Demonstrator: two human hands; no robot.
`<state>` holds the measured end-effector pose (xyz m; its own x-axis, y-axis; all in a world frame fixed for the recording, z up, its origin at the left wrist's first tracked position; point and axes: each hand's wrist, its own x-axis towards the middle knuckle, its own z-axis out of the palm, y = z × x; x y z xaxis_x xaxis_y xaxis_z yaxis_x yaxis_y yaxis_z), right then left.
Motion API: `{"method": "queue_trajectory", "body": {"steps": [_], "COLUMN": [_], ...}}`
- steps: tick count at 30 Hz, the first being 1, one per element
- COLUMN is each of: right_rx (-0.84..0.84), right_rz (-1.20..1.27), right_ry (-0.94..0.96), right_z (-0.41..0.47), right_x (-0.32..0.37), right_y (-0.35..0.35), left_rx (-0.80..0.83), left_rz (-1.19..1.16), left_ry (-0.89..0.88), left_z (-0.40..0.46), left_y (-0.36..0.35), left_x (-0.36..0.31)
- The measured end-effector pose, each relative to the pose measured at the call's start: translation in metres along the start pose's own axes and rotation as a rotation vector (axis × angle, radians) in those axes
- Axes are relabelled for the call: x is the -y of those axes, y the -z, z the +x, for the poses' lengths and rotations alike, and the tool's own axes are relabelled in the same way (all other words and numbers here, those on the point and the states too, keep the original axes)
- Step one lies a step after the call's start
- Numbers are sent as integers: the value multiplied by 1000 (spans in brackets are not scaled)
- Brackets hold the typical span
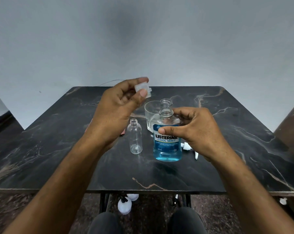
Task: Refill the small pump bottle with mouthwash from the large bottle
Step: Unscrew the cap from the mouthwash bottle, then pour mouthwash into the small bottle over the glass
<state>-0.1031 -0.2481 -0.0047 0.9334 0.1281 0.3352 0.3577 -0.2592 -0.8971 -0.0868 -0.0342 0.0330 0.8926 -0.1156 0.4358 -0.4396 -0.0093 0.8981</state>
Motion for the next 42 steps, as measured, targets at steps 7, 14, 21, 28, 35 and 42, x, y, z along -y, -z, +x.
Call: {"method": "queue_trajectory", "body": {"steps": [7,14,21,28,35,42], "right_rx": [16,29,30,32,43,51], "right_rz": [44,48,23,41,49,65], "right_ry": [15,21,47,26,19,16], "right_z": [4,5,7,8,9,9], "right_x": [-3,-5,-4,-9,-11,-15], "right_y": [-2,-5,-6,-11,-11,-12], "left_rx": [-250,-321,-290,-235,-260,-220], "left_rz": [-149,-319,179,614,869,978], "left_ry": [125,474,535,502,514,573], "left_z": [-37,-60,-65,-73,-77,-77], "left_y": [42,59,78,74,64,59], "left_x": [44,84,98,110,120,118]}}
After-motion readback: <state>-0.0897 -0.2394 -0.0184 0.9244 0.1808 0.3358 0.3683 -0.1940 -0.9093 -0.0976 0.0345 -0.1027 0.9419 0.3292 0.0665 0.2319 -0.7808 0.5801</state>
